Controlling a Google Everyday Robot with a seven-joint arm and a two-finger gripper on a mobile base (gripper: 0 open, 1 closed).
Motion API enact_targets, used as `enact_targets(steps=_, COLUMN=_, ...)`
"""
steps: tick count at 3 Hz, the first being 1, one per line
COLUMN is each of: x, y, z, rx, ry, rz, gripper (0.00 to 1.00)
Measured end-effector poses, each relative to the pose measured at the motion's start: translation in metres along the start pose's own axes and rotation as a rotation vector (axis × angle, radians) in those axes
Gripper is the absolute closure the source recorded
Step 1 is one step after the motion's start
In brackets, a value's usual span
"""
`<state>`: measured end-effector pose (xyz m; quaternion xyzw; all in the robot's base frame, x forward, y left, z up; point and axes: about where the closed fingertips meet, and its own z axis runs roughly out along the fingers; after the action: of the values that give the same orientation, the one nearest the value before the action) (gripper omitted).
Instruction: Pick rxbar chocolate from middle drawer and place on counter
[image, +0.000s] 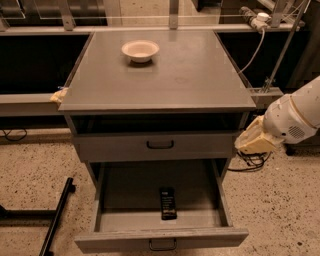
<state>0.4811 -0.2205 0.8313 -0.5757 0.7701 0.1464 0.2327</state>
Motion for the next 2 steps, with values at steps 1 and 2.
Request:
enact_targets(steps=1, x=0.006, y=0.001, z=0.031, rx=0.006, ry=-0.045, rz=-0.001, gripper=1.0)
enact_targets(steps=2, x=0.003, y=0.026, z=0.14, rx=-0.092, ry=-0.206, rz=-0.048, gripper=1.0)
